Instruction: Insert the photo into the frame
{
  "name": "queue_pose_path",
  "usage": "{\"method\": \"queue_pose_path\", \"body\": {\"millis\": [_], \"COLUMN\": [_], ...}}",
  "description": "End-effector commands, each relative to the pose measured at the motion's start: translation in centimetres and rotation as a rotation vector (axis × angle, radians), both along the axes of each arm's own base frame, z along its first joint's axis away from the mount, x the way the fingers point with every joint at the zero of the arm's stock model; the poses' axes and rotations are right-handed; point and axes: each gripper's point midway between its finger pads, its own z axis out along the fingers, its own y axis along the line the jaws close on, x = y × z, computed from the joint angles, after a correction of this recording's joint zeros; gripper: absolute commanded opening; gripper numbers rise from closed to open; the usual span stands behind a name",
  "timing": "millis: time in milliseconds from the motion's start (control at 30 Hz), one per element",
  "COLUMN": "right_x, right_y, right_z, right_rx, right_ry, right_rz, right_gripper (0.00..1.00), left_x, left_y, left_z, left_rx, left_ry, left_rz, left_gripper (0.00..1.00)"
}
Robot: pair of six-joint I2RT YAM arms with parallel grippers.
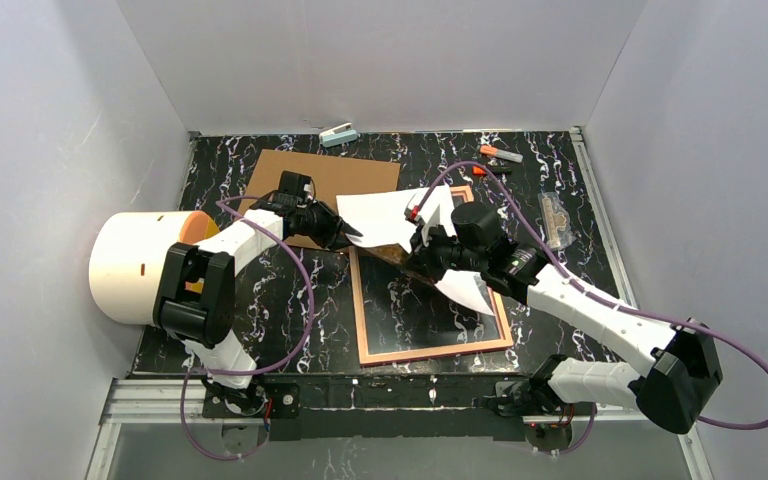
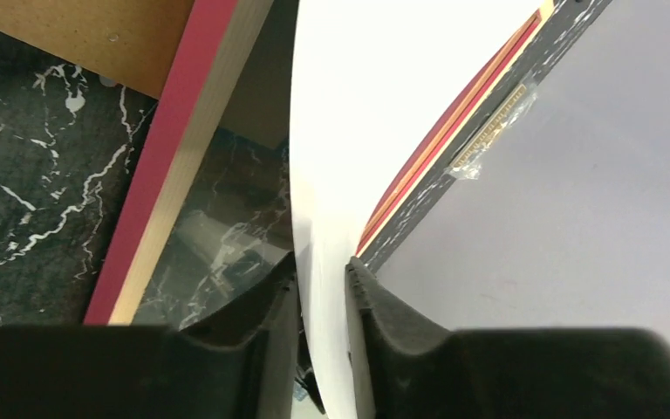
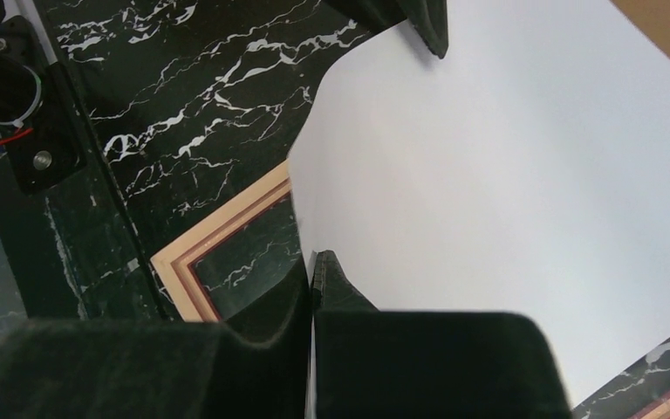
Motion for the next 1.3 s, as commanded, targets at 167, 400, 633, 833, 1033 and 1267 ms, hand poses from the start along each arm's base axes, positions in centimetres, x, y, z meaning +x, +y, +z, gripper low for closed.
{"method": "queue_pose_path", "body": {"millis": [167, 400, 633, 833, 1033, 1267], "right_x": [-1.6, -3.6, -2.3, 4.6, 8.2, 9.3], "right_y": [-0.2, -0.9, -1.7, -5.8, -10.2, -17.0], "right_z": [-0.9, 2.8, 7.9, 6.8, 2.4, -0.8], "right_rx": [-0.050, 0.030, 0.137, 0.169, 0.119, 0.169], "right_ry": [0.082, 0.115, 0.058, 0.086, 0.304, 0.422], "right_rz": [0.050, 0.062, -0.065, -0.557, -0.839, -1.161], "right_gripper": [0.41, 0.81, 0.86, 0.95, 0.89, 0.88], "left_x": [0.1, 1.2, 0.9, 0.1, -1.5, -1.0], "left_y": [-0.4, 0.1, 0.2, -0.5, -2.3, -2.5], "left_z": [-0.2, -0.1, -0.3, 0.6, 0.6, 0.4], "left_rx": [-0.006, 0.063, 0.093, 0.062, 0.016, -0.007], "left_ry": [-0.037, -0.151, -0.229, -0.270, -0.270, -0.279], "left_rz": [-0.030, -0.106, -0.213, -0.254, -0.244, -0.114], "left_gripper": [0.00, 0.00, 0.00, 0.00, 0.00, 0.00]}}
